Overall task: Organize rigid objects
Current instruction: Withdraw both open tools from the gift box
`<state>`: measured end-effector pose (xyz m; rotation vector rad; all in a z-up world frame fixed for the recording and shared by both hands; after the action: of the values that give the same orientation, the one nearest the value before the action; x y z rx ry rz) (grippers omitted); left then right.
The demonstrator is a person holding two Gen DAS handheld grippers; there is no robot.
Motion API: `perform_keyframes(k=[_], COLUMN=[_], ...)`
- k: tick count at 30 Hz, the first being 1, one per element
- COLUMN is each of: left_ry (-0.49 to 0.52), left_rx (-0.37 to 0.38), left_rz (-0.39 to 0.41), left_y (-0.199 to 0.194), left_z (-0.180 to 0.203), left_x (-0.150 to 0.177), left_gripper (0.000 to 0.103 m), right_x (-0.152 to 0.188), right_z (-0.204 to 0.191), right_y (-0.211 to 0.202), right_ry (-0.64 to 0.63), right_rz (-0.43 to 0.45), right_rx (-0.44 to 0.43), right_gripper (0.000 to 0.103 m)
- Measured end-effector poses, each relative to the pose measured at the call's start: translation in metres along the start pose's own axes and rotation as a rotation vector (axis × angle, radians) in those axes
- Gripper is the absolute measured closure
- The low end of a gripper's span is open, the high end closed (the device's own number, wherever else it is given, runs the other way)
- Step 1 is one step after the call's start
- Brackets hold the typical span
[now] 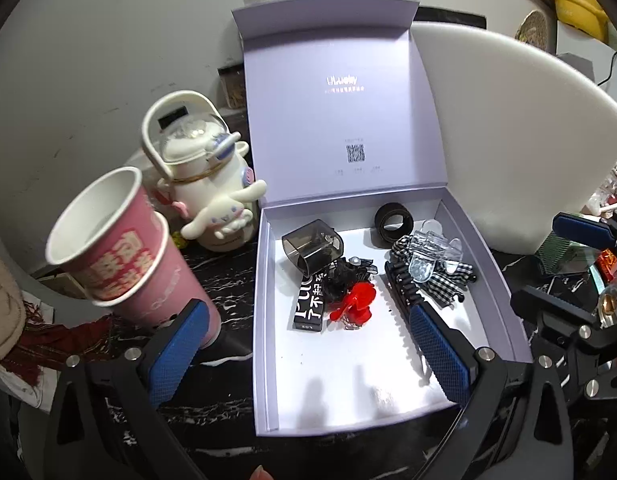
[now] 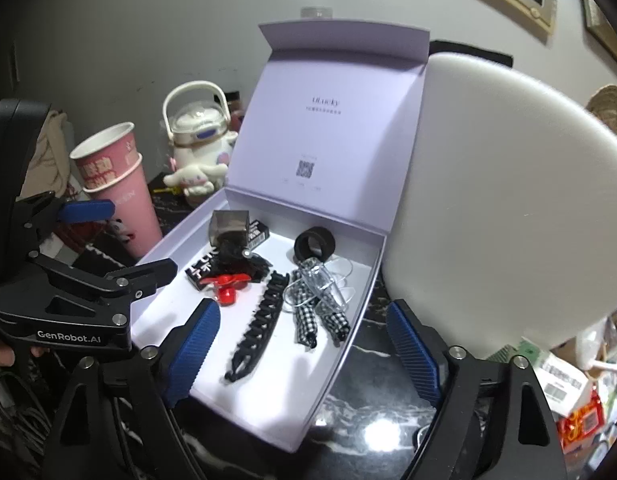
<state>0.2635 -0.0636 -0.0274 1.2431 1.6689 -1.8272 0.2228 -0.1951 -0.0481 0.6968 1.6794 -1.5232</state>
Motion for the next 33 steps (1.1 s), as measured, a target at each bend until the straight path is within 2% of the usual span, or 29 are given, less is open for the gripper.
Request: perform_keyframes(k=[15,25,33], left_ry=[-0.017,-0.029,-0.055], left_rx=[-0.026,-0.047,-0.049], left_rz=[0.102,0.124,0.12], left_y=[-0.065,-0.104,-0.12], left_z=[0.005,0.012,0.02], left_x=[0.003,0.03,0.058], left_gripper=[0.001,0.001,0.001], right_x=[-0.004,0.016,0.041], right_z=[-0.013,-0.027,-0.037], right_y=[-0.069,-0.107,-0.124], right_ry=[-0.019,-0.02,-0.023], right_rz=[0.095,0.125,0.126], right_rx=[0.026,0.017,0.012], right_gripper=[0.014,0.014,0.014])
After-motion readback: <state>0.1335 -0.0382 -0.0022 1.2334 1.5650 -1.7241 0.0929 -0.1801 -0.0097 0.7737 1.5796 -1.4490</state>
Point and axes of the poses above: each gripper's, at about its wrist camera, not at the fingertips, and y roughly the way its jaws point, z to its right, x to its underside, the point moved 10 cm from there along y, roughly the way its jaws point, and after that the axes turned 11 degrees about z, right-handed, at the moved point
